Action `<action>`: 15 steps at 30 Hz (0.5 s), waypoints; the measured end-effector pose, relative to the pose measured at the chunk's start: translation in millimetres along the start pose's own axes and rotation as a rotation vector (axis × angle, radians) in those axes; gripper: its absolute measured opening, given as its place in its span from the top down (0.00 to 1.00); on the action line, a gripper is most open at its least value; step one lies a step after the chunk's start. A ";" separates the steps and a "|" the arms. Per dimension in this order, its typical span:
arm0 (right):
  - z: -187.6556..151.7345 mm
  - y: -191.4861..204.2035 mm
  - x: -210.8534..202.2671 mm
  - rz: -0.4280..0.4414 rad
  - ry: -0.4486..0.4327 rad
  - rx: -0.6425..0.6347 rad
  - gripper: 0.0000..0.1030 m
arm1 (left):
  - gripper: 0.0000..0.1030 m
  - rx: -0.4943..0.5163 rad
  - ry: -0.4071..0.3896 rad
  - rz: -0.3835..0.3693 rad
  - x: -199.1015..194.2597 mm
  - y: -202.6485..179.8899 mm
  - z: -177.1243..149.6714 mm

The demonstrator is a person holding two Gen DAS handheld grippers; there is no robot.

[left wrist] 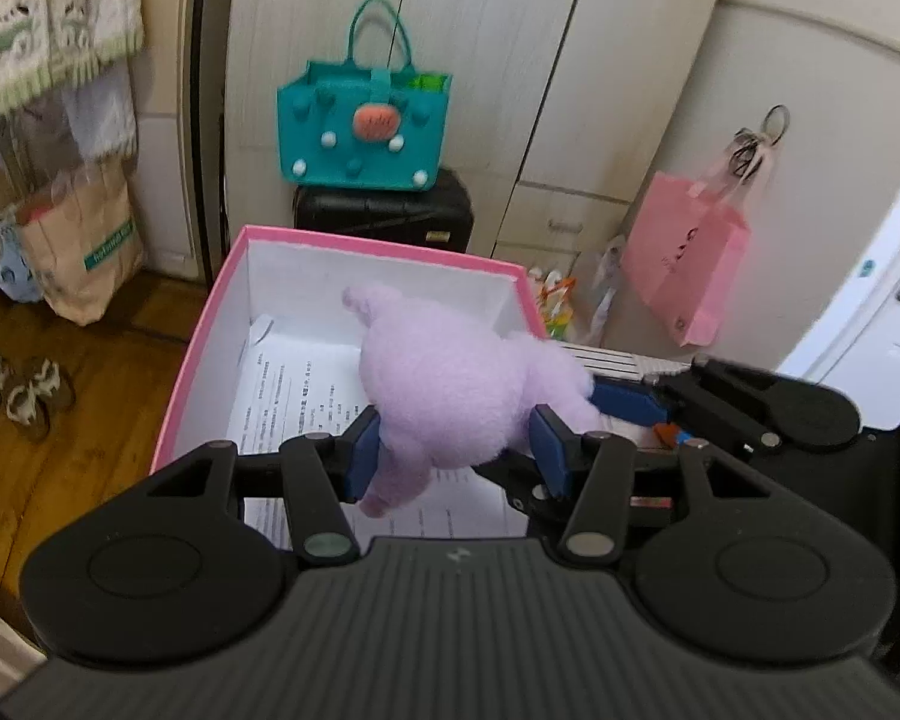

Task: Organize soft objects
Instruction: 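Lift the lavender plush with both grippers and carry it over the pink shoebox, then open both grippers to drop the lavender plush into the shoebox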

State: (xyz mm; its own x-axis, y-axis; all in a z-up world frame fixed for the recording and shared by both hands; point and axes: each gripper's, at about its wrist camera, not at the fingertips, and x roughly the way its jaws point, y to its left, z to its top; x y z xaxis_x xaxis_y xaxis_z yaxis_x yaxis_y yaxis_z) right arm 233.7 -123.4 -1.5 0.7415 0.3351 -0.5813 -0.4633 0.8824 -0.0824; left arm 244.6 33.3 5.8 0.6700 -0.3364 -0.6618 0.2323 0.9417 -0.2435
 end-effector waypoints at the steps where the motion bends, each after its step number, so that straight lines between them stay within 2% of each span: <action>1: 3.3 -2.1 10.0 -0.007 0.016 -0.026 0.45 | 0.51 -0.018 0.022 -0.001 10.4 4.7 5.9; 5: 13.6 -18.5 47.0 0.000 0.107 -0.027 0.45 | 0.51 -0.056 0.068 -0.041 47.8 26.5 17.6; 9: 14.4 -25.3 78.5 0.018 0.183 -0.047 0.45 | 0.51 -0.175 0.133 -0.084 77.7 53.2 17.2; 15: 16.9 -21.7 104.3 0.008 0.240 -0.091 0.45 | 0.51 -0.252 0.206 -0.081 101.0 68.6 20.2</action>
State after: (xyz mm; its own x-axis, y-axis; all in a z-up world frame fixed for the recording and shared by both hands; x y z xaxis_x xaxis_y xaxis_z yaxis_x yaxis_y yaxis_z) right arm 329.4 -102.0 -46.7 0.6059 0.2444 -0.7571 -0.5187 0.8429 -0.1430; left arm 342.4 64.2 -63.4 0.4942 -0.4291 -0.7561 0.0798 0.8884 -0.4521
